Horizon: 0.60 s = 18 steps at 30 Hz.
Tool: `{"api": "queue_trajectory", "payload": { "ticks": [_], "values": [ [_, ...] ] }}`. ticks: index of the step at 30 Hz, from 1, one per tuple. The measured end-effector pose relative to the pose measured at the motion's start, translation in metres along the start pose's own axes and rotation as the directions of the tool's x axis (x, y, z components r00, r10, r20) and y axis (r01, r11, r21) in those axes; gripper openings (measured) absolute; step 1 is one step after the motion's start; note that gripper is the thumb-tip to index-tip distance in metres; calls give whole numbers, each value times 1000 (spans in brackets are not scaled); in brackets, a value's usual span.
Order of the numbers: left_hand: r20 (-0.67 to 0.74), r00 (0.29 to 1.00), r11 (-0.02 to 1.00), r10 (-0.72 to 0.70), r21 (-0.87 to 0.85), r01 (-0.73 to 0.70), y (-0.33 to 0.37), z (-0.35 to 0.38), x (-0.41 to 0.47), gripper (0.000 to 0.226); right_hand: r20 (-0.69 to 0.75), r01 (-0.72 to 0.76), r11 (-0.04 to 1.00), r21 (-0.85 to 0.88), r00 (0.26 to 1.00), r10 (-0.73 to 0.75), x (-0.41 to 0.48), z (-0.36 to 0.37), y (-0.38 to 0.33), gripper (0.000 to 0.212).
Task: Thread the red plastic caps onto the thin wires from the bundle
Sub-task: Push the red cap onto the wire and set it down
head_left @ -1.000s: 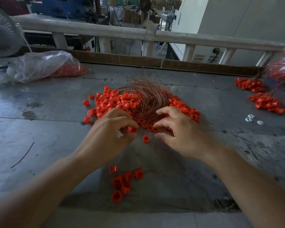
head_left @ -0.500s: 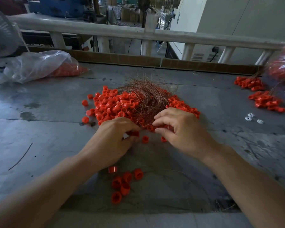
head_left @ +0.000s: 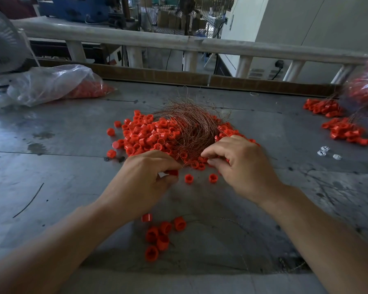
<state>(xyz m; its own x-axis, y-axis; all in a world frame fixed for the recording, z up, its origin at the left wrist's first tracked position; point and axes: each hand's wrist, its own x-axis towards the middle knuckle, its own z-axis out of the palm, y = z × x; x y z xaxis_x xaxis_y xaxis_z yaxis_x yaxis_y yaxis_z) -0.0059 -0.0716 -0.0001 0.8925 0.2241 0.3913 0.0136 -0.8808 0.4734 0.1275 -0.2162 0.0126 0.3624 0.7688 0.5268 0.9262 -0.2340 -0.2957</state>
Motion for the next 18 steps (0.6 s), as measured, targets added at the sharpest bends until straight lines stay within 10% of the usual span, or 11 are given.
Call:
{"api": "queue_trajectory", "payload": {
  "ticks": [18],
  "values": [
    [-32, 997, 992, -65, -108, 61, 1, -9, -5, 23, -89, -32, 999, 28, 995, 34, -1, 1, 4, 10]
  ]
}}
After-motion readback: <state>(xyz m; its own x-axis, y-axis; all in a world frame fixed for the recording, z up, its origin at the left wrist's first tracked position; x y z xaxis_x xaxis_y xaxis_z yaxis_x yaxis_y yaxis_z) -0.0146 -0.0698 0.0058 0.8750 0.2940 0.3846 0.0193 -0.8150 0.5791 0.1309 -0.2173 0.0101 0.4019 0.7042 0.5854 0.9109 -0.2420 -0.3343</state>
